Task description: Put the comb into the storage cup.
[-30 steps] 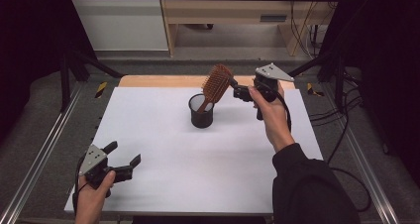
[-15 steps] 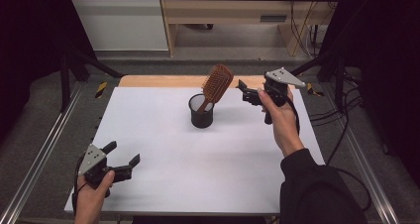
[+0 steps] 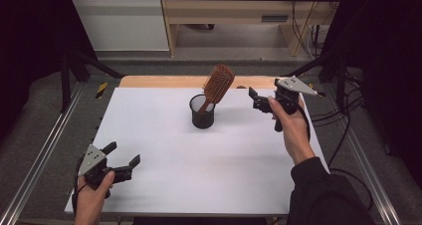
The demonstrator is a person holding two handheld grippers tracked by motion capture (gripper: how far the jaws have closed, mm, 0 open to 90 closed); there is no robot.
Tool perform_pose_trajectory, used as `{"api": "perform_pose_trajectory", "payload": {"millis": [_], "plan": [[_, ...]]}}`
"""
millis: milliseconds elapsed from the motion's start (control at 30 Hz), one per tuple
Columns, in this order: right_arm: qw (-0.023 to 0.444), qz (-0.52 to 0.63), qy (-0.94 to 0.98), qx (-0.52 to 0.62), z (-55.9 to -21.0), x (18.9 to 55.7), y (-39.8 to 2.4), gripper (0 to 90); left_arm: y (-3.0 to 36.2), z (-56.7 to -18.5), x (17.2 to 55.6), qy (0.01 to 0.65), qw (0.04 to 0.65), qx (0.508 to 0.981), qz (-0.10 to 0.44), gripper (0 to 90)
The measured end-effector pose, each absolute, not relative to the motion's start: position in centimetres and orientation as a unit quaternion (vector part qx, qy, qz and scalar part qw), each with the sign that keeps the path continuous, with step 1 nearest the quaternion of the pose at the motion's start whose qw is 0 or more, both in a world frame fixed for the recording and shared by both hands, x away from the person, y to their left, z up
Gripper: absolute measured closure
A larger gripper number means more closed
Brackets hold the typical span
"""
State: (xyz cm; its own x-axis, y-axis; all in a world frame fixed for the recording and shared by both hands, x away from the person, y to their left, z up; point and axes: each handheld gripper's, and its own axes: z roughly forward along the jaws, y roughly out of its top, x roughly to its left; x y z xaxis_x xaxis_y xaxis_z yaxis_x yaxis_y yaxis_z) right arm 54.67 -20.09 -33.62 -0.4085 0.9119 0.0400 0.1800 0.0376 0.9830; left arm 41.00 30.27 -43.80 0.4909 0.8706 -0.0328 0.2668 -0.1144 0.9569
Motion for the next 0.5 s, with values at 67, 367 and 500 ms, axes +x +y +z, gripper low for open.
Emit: {"api": "perform_pose_trajectory", "payload": {"millis": [67,367,500], "plan": [[0.334,0.546,0.639,0.428,-33.8,54.4,-20.3,3.7,30.3,-43.8,41.0,0.414,0.522,0.687,0.290,2.6],[0.336,0.548,0.631,0.434,-34.9,52.7,-21.6,3.8,30.5,-43.8,41.0,0.417,0.522,0.685,0.291,2.6],[0.339,0.549,0.628,0.436,-35.0,51.8,-22.3,4.0,30.6,-43.8,41.0,0.419,0.521,0.683,0.295,2.6]]}}
